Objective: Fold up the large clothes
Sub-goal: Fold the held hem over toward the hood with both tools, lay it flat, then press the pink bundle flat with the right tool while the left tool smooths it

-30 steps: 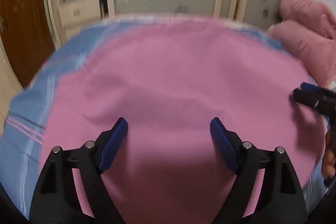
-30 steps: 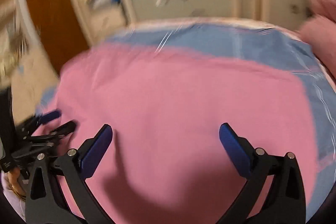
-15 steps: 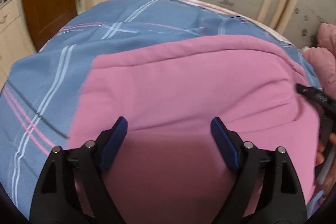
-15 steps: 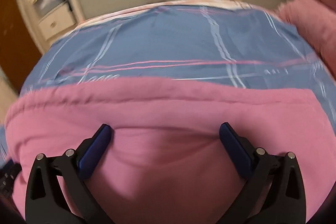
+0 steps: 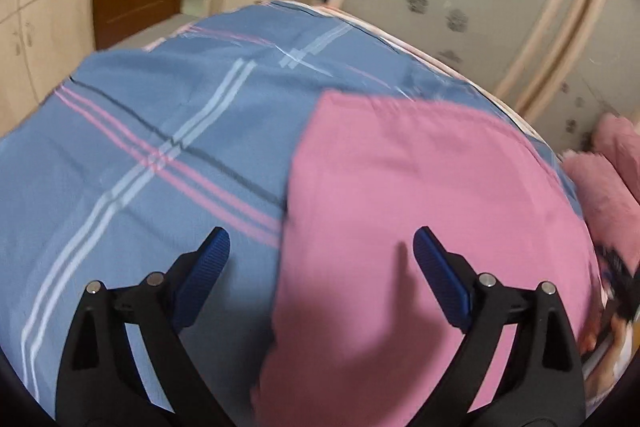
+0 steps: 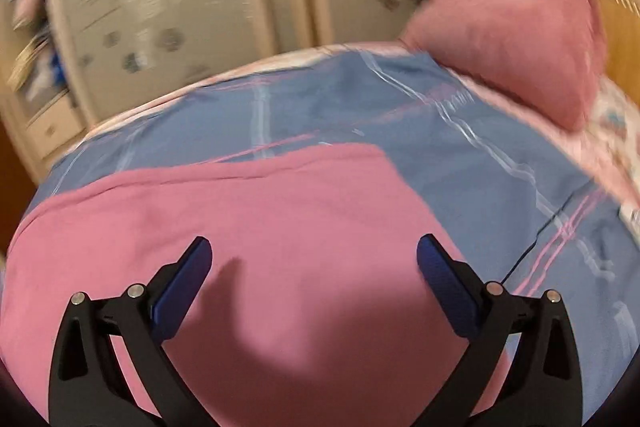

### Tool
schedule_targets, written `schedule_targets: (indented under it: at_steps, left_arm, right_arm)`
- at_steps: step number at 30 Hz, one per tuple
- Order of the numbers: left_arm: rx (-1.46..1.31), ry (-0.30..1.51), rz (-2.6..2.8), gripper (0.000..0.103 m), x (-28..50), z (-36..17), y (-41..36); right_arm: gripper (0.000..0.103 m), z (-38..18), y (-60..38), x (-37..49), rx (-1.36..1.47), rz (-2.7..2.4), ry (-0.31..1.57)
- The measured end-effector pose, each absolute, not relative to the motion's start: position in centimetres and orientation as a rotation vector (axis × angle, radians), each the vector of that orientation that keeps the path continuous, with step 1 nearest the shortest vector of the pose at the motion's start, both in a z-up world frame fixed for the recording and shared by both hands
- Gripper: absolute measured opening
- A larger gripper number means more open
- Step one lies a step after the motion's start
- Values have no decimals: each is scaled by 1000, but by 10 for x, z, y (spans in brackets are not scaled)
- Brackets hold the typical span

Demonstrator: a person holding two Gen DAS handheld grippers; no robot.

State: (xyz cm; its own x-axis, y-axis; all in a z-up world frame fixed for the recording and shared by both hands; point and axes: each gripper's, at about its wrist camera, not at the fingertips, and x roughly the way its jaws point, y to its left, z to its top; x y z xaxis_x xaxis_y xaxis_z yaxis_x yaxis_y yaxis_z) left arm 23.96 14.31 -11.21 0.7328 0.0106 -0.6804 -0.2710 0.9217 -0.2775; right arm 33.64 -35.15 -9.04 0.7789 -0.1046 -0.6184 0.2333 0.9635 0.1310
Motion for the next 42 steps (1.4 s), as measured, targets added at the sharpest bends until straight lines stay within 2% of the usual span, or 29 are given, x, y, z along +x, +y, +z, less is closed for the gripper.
schedule_targets:
  at_steps: [3,5,10,12,15,18,23,29,35,38,42]
  left_arm:
    - [-414,796,100,95,229,-134,141]
    - [-499,828,43,95,229,-146,148]
    - [-531,847,17,100,235,-153,151]
    - [-506,847,19,100,236,-154,147]
    - [-466,835,25,101,237,-152,139]
    - [-447,784,15,101,234,-142,135]
    - [-319,646,39,101,225,-118,118]
    - [-172,576,24,101,222,-106,86]
    - [-75,609,99,101,231,-113,71]
    - [-67,568,110,101,227,-109,70]
    - [-64,574,117,101,229,-111,71]
  right_arm:
    - [102,-61,-270,336,52,0,668]
    - [102,-56,-192,348,-94,121,755]
    - [102,-103,-61,380,-381,179,849]
    - [102,-127,-47,413,-343,151,887]
    - [102,-131,-50,464,-205,106,888]
    - [102,-140,-46,504,-194,61,880]
    - [102,-155,-56,524,-122,73,880]
    - [102,-146,-79,501,-14,139,790]
    - [102,-88,-123,422,173,230,593]
    - [102,-83,-136,402,53,148,634]
    - [102,-117,-185,407,-142,-39,782]
